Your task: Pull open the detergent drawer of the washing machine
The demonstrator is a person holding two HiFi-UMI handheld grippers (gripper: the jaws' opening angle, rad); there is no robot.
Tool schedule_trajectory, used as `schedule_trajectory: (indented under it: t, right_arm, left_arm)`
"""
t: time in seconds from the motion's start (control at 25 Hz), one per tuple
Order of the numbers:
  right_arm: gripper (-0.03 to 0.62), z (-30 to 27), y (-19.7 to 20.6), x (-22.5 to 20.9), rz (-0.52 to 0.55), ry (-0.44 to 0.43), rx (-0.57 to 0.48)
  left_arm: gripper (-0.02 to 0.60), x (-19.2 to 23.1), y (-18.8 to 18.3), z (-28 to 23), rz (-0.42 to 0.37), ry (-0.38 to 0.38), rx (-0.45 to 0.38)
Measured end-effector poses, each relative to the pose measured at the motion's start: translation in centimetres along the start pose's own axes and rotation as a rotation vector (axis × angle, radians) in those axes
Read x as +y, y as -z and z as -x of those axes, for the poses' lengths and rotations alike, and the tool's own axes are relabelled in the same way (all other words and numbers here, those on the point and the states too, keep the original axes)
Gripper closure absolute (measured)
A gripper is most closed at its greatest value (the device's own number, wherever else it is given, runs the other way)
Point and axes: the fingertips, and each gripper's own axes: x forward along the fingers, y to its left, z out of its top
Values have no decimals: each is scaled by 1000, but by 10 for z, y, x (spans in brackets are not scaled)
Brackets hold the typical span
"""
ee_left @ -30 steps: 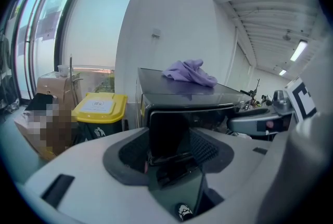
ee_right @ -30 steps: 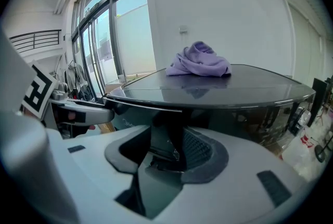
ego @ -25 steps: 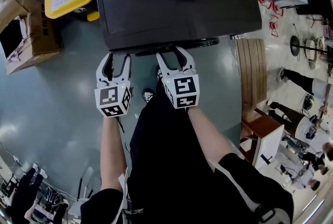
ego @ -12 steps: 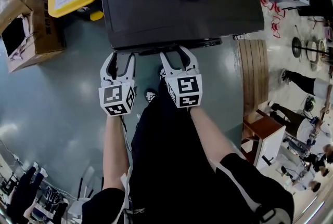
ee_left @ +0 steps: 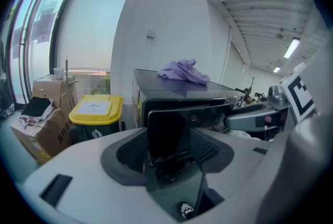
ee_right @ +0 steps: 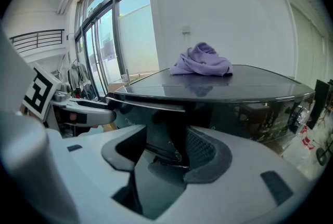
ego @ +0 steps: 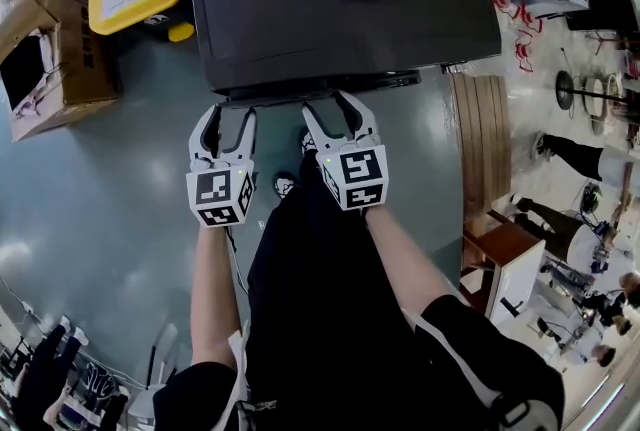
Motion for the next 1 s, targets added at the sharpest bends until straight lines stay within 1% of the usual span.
schedule_trajectory:
  t: [0.12,0.2,0.28,0.4,0.48,0.6,0.84,1.0]
  right_arm:
    - [325,-1,2,3,50,-38,3]
    - [322,-3,4,1,79,-45,11]
    - [322,-6,4,-3,85,-42,14]
    - [349,-8,3,-6,91,-53,19]
    - [378,-8,3,-7,98,-54,24]
    - [420,-7,3,-10,74,-39,24]
    - [422,-5,2,-9,64,-7,37]
    - [424,-2,5,-7,58,-3,43]
  left_arm:
    - [339,2,-4,1,-28,16,-51]
    - [337,1,-8,-1,-35,26,-82]
    - [322,-2,-8,-5,-38,50,-83]
    - [314,-3,-6,-12,-36,67,-72]
    - [311,-3,-5,-13,-16,70,-72]
    - [311,-3,-4,-12,12,64,-76]
    - [311,-3,-2,-10,21,65,-65]
    - [311,-4,1,-7,20,58,-54]
